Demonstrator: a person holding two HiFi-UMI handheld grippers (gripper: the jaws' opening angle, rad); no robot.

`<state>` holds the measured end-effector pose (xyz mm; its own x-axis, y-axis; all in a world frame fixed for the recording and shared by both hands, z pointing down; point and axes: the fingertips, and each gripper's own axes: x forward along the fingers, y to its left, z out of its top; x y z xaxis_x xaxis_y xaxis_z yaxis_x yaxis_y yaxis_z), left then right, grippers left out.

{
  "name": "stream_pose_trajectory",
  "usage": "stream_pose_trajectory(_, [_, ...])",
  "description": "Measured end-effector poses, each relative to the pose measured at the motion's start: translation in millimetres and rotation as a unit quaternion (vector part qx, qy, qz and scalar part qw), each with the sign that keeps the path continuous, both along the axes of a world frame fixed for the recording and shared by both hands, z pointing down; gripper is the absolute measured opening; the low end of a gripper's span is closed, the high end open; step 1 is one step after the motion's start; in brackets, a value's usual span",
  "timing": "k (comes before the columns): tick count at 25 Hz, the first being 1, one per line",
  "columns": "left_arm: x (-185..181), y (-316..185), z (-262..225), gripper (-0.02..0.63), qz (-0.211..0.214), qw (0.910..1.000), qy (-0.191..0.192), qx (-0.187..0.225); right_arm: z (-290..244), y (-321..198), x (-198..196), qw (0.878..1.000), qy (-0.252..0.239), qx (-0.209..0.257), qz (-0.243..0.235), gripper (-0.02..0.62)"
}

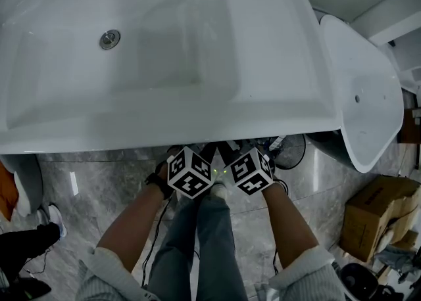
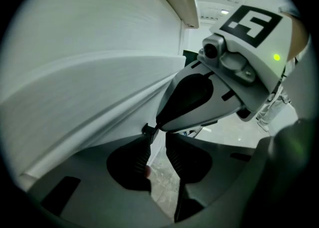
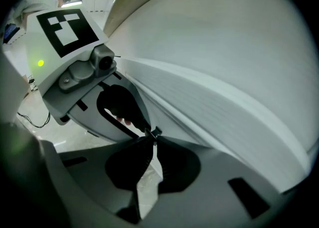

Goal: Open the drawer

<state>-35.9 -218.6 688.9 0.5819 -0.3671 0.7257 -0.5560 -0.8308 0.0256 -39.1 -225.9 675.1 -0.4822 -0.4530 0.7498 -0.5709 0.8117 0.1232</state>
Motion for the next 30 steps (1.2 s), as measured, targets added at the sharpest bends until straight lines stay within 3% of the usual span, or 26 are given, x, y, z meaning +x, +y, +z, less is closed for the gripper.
stream_pose_trajectory(30, [0,55,3,0.084,-0.016,0.9997,-0.002,-0.017,0,57,1,1.000,-0.016,-0.019,0.020,0.020])
